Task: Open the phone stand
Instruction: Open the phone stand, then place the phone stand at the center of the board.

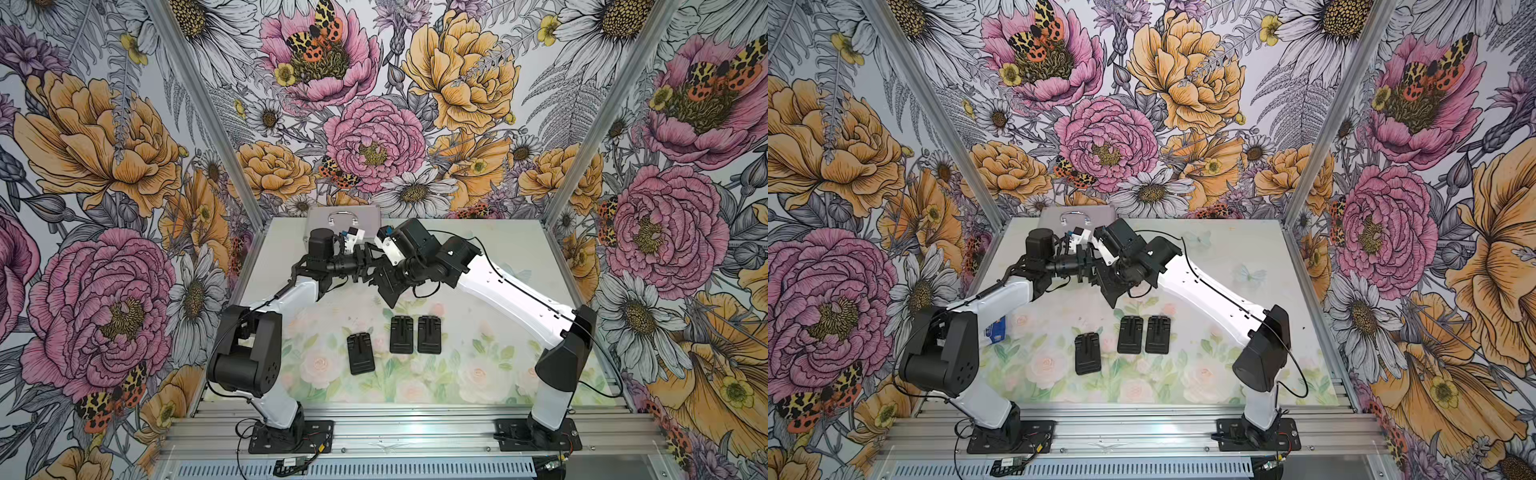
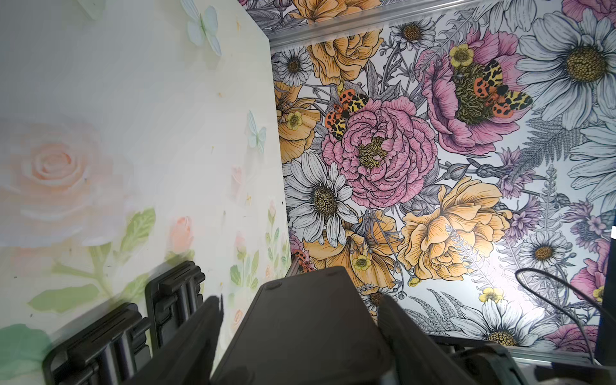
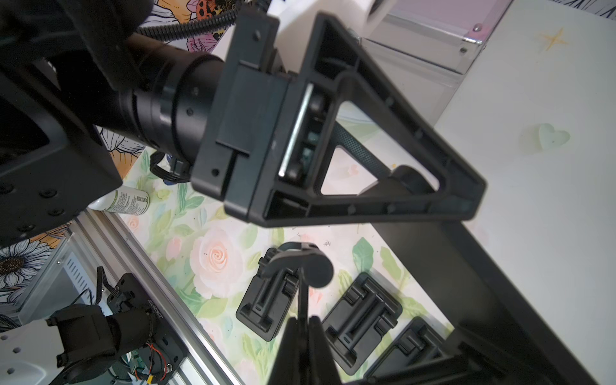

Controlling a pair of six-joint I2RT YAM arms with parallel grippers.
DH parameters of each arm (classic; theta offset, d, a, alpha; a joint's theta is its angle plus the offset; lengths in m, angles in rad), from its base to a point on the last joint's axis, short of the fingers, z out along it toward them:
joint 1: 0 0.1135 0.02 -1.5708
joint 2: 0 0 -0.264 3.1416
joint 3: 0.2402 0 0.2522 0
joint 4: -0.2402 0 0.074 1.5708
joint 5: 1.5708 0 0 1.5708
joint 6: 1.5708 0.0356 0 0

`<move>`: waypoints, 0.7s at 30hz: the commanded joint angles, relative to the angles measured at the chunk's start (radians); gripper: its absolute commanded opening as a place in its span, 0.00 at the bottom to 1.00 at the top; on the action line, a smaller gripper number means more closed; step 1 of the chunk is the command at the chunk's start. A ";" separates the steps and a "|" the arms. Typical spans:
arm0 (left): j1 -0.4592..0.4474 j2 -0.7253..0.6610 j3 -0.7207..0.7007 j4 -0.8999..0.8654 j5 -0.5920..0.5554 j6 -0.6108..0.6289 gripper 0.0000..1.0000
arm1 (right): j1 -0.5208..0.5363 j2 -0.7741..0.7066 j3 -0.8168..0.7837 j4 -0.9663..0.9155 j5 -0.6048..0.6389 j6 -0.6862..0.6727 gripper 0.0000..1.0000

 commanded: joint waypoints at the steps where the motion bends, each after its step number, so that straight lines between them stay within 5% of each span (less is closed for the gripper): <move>1: 0.023 -0.017 0.040 0.019 -0.089 -0.018 0.84 | -0.005 -0.029 0.027 -0.003 -0.098 0.009 0.00; 3: 0.044 -0.047 0.043 -0.001 -0.124 -0.016 0.99 | -0.044 -0.045 0.014 -0.001 -0.103 0.023 0.00; 12: 0.066 -0.167 0.115 -0.336 -0.358 0.203 0.99 | -0.334 -0.135 -0.093 0.001 -0.256 0.099 0.00; 21: 0.011 -0.265 0.033 -0.408 -0.501 0.237 0.99 | -0.731 -0.166 -0.427 0.398 -0.736 0.432 0.00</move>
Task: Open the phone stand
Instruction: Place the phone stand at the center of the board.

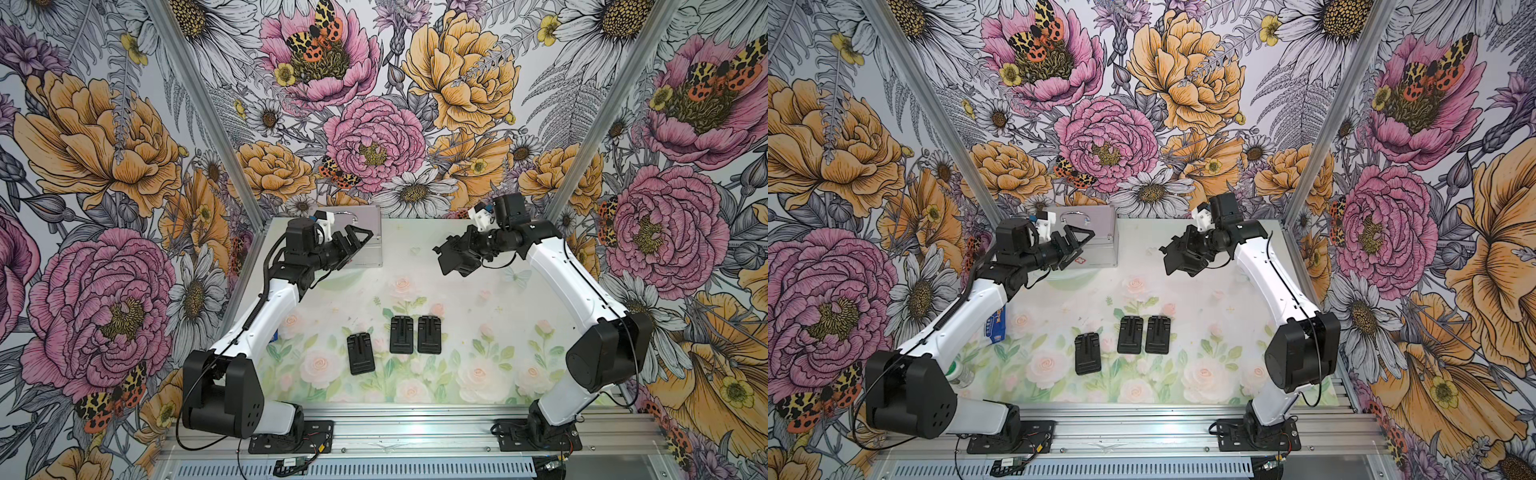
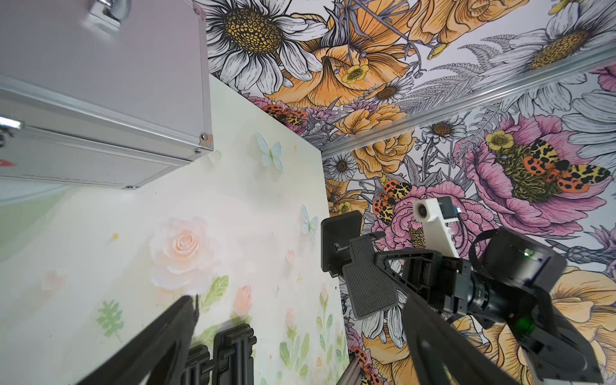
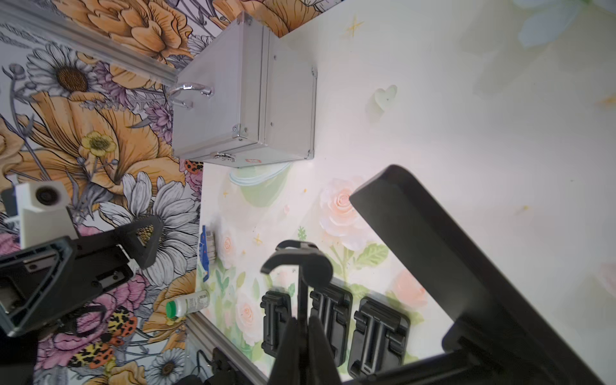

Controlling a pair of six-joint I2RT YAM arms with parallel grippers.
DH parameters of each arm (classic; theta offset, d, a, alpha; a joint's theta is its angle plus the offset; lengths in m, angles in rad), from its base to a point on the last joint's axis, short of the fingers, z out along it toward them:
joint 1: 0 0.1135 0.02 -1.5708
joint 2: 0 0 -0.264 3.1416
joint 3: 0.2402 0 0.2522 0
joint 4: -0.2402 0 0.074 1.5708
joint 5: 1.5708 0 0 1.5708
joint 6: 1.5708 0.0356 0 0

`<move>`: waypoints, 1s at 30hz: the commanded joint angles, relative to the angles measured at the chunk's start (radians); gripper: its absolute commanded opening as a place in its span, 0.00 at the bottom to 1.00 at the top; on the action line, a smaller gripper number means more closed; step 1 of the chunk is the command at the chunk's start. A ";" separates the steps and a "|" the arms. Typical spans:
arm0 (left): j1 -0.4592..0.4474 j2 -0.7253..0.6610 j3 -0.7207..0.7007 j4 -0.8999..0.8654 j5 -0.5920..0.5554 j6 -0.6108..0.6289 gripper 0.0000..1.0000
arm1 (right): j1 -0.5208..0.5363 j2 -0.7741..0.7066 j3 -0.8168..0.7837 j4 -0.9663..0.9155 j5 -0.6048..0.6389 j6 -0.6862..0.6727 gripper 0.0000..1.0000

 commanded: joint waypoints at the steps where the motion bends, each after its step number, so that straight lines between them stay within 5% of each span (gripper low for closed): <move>1: -0.030 -0.016 -0.045 -0.061 -0.073 0.040 0.99 | -0.088 0.005 -0.141 0.300 -0.267 0.239 0.00; 5: -0.068 -0.023 -0.069 -0.067 -0.087 0.046 0.99 | -0.165 0.059 -0.303 0.590 -0.379 0.480 0.00; 12: -0.112 -0.020 -0.094 -0.073 -0.101 0.050 0.99 | -0.237 0.160 -0.554 1.206 -0.387 0.976 0.00; 30: -0.139 -0.018 -0.125 -0.075 -0.090 0.057 0.99 | -0.251 0.329 -0.665 1.545 -0.330 1.282 0.00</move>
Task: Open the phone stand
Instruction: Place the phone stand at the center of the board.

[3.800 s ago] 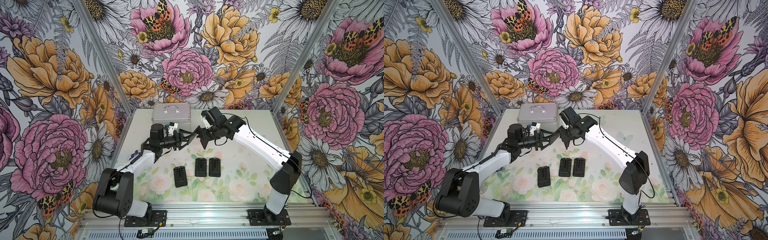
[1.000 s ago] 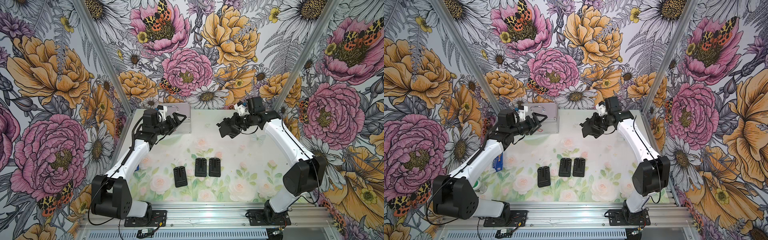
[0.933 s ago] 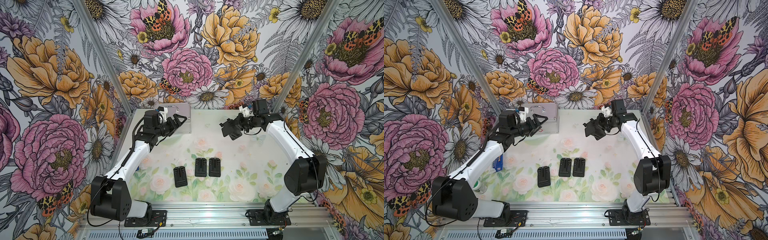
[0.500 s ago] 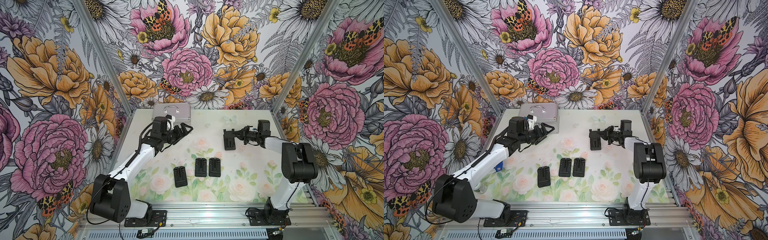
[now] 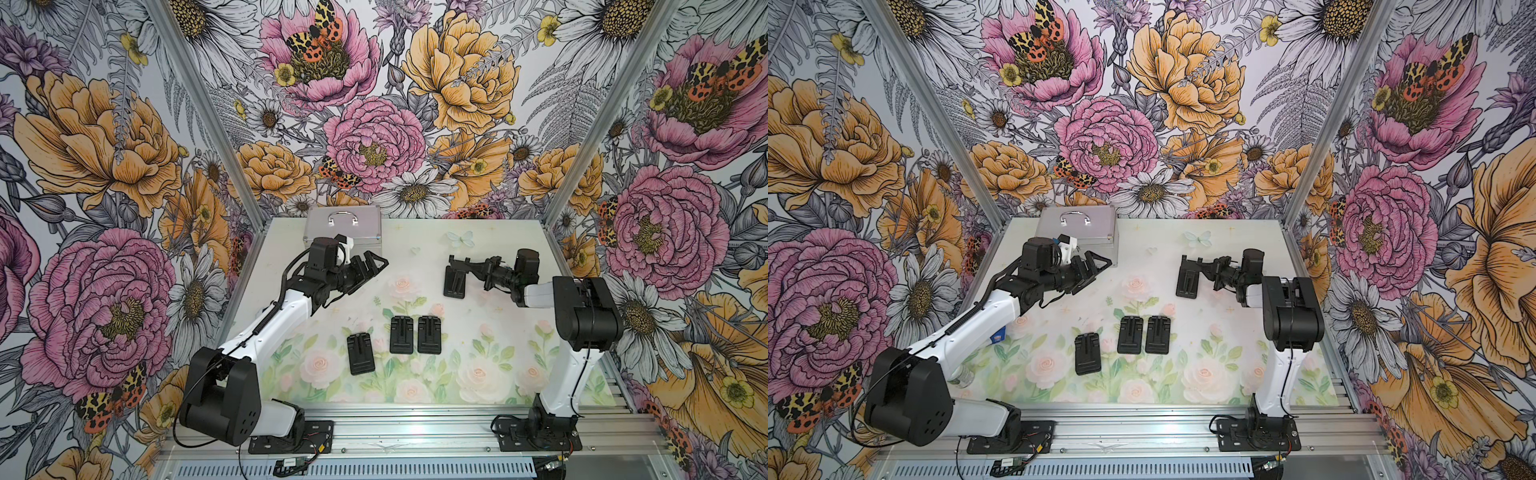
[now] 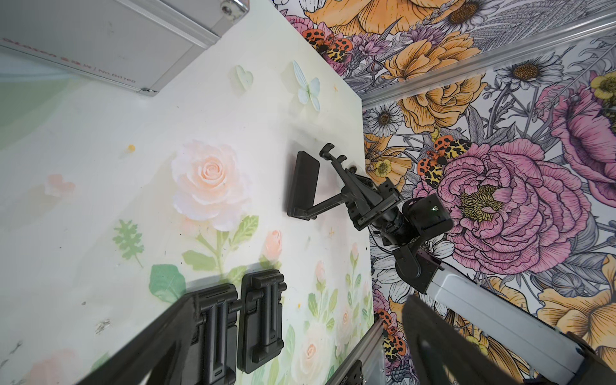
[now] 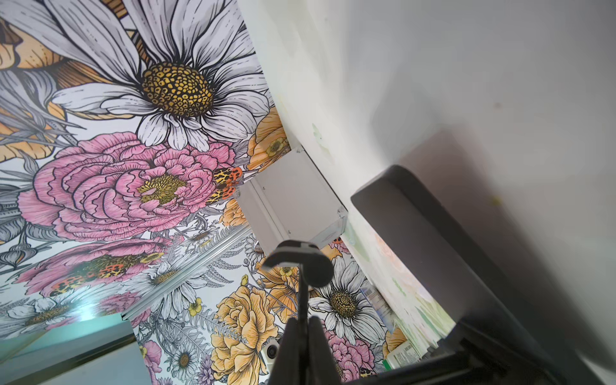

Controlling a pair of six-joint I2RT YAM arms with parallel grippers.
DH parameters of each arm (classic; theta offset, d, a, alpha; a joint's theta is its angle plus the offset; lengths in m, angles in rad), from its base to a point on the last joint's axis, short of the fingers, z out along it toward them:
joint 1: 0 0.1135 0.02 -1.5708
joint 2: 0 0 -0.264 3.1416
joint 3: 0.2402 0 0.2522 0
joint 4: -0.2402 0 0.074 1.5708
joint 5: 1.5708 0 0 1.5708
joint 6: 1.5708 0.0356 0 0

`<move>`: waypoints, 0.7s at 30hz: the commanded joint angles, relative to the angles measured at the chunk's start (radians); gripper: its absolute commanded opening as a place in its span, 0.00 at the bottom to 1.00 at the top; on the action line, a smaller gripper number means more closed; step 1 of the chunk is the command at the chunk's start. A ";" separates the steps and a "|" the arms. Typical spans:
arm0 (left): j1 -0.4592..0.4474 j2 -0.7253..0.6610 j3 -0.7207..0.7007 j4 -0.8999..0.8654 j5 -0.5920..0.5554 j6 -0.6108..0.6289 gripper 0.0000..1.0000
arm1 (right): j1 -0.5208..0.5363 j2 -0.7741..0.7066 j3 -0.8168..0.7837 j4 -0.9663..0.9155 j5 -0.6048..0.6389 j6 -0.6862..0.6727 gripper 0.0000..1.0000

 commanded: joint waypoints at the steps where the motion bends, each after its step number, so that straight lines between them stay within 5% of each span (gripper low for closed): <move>1: -0.009 -0.011 -0.012 -0.004 -0.008 0.030 0.99 | -0.007 0.009 0.004 0.111 0.010 0.071 0.00; 7: -0.009 -0.012 -0.023 -0.004 -0.003 0.030 0.99 | -0.005 0.024 0.012 0.093 0.018 0.073 0.00; 21: -0.007 -0.018 -0.031 -0.004 0.005 0.031 0.99 | 0.007 -0.036 0.102 -0.171 0.018 -0.107 0.45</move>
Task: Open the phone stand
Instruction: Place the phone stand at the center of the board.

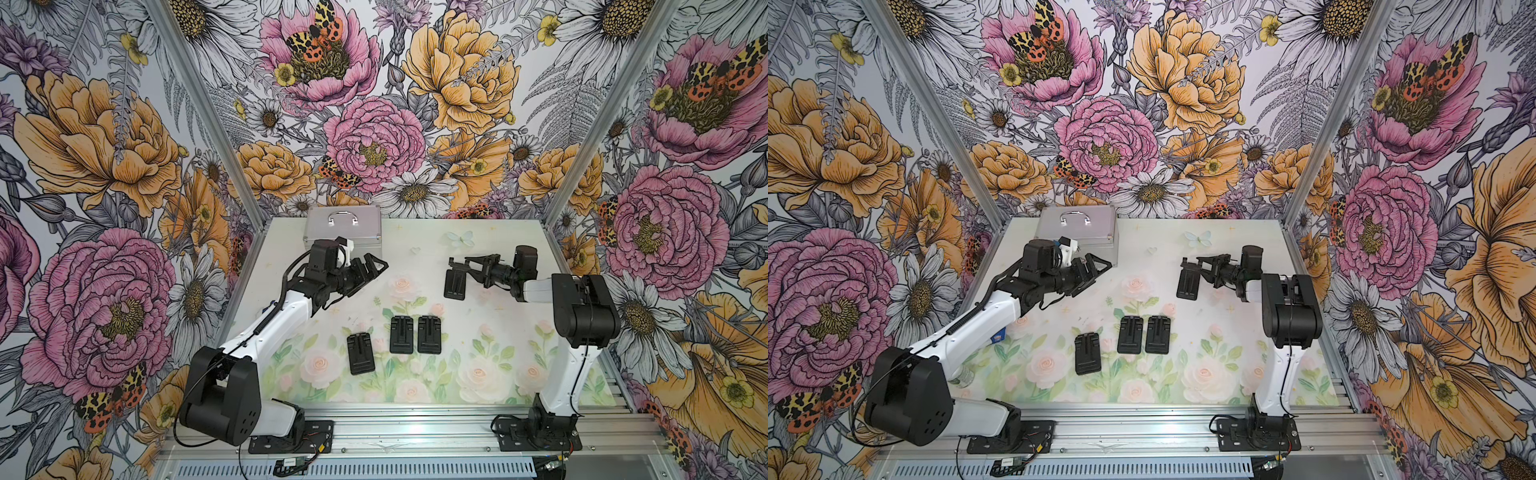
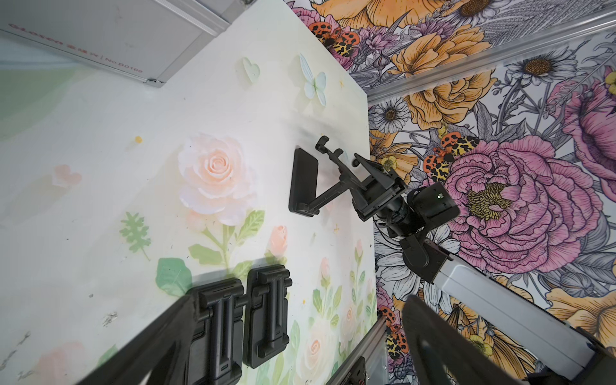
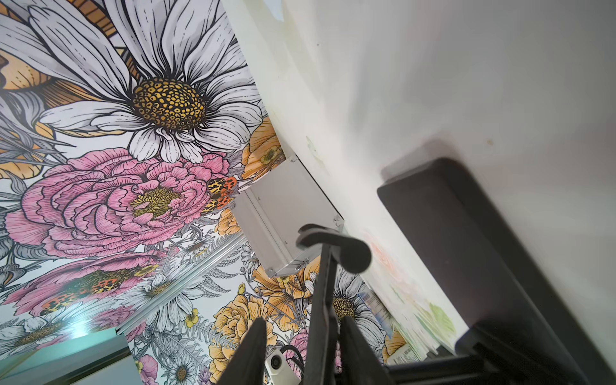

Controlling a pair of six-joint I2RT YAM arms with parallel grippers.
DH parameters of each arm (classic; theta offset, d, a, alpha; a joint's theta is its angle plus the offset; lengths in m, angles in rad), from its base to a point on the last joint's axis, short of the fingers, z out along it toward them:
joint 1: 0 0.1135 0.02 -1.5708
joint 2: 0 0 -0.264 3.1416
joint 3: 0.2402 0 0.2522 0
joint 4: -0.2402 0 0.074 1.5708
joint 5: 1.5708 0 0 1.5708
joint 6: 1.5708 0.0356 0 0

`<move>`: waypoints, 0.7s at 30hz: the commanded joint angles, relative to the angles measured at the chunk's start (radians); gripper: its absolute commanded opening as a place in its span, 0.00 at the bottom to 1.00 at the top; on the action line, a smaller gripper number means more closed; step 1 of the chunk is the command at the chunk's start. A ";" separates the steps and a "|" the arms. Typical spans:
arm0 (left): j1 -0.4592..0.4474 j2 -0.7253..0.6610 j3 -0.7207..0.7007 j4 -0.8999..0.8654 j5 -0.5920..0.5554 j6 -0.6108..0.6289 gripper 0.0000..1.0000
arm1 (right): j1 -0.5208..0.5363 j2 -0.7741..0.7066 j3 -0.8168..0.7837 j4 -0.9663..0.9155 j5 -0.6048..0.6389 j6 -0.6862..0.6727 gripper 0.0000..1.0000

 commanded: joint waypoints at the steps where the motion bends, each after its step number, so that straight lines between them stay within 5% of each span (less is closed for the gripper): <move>1: -0.007 -0.019 -0.015 0.000 0.007 0.024 0.99 | 0.007 -0.056 0.026 -0.063 0.014 -0.055 0.49; 7: 0.006 -0.031 -0.015 -0.001 0.016 0.027 0.99 | -0.001 -0.130 0.083 -0.300 0.058 -0.217 0.70; 12: 0.016 -0.050 -0.020 -0.016 0.013 0.037 0.99 | -0.009 -0.229 0.190 -0.674 0.147 -0.469 0.73; 17: 0.013 -0.074 -0.032 -0.040 0.003 0.052 0.99 | 0.052 -0.304 0.398 -1.160 0.349 -0.782 0.74; 21: 0.008 -0.105 -0.055 -0.066 -0.006 0.066 0.99 | 0.148 -0.382 0.448 -1.342 0.554 -0.878 0.77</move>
